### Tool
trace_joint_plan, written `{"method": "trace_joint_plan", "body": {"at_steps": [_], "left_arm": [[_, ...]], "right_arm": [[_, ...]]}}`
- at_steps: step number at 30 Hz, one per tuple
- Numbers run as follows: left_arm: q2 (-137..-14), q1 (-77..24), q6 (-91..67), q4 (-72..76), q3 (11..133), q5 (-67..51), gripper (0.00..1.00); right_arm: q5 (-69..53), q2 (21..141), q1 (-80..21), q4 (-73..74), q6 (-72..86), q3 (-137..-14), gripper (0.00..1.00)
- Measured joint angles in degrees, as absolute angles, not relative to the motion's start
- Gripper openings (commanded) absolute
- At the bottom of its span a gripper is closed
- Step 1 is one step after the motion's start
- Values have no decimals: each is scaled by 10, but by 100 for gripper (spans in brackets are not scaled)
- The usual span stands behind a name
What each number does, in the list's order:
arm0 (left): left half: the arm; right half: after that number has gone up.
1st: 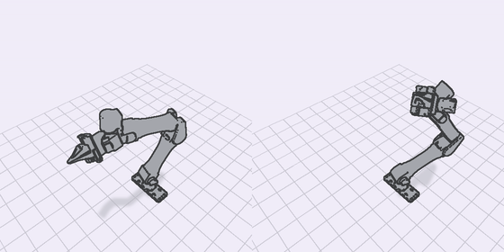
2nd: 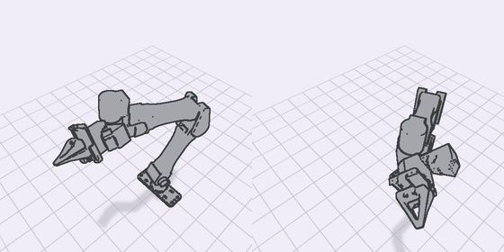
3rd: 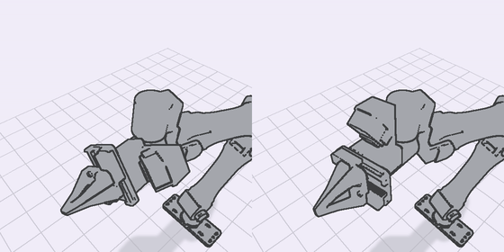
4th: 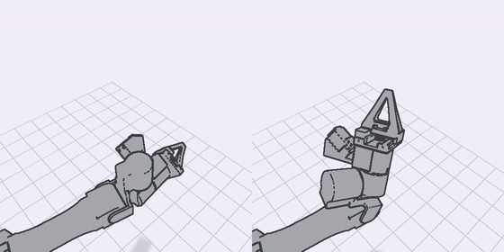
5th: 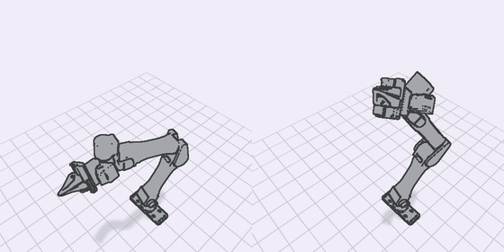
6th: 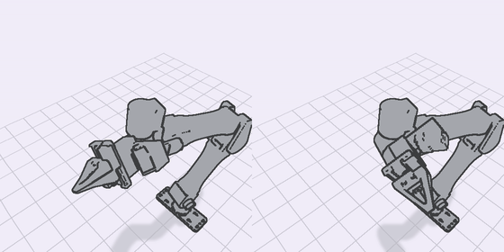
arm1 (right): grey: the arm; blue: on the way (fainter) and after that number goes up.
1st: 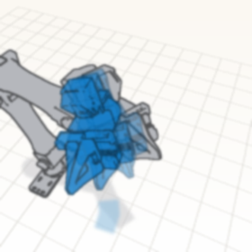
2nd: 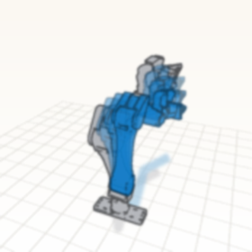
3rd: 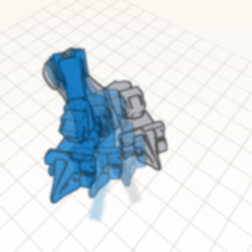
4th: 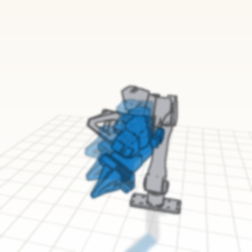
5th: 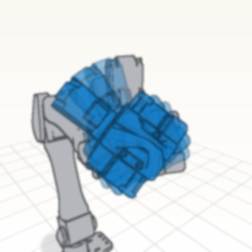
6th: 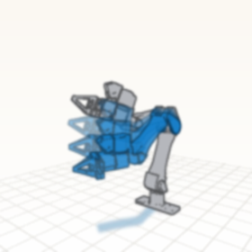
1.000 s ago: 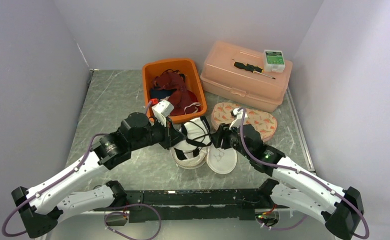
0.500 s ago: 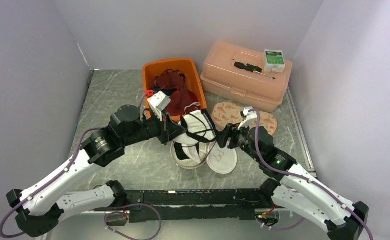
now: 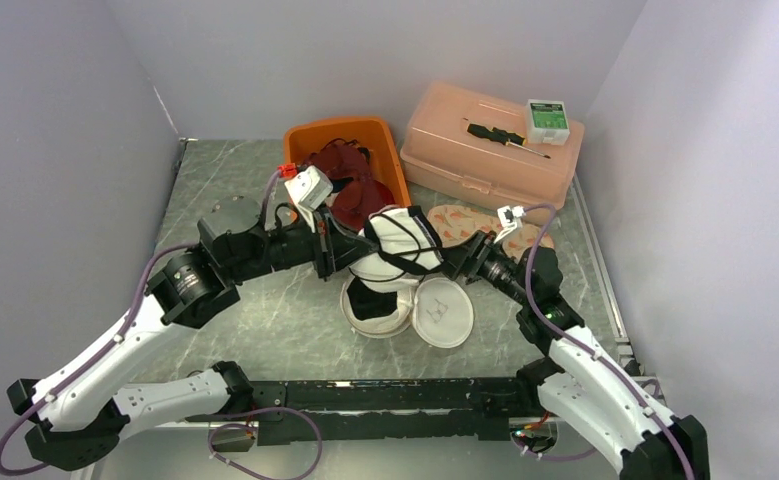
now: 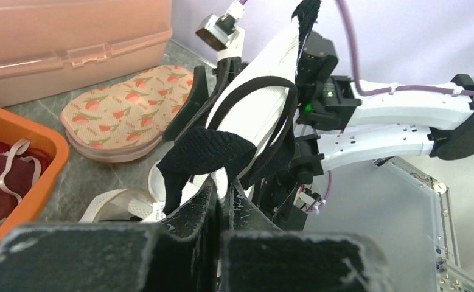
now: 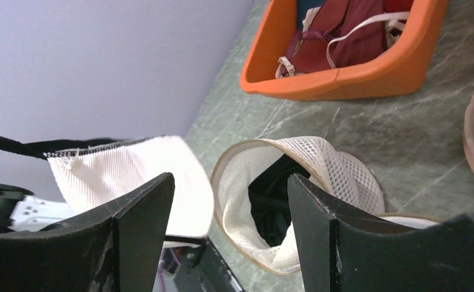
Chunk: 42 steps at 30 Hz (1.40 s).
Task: Unzip the laundry bag and remove the bra
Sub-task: Pick up the bra from the laundry bag.
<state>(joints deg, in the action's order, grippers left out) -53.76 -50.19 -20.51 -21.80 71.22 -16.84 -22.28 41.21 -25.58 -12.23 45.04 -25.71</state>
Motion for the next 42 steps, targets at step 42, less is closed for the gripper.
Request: {"method": "trace_joint_plan", "body": {"at_steps": [42], "left_arm": [[-677,-502,-602,-217,454,-54,3]], "right_arm": [[-154,233,-203,74,428,-192,70]]}}
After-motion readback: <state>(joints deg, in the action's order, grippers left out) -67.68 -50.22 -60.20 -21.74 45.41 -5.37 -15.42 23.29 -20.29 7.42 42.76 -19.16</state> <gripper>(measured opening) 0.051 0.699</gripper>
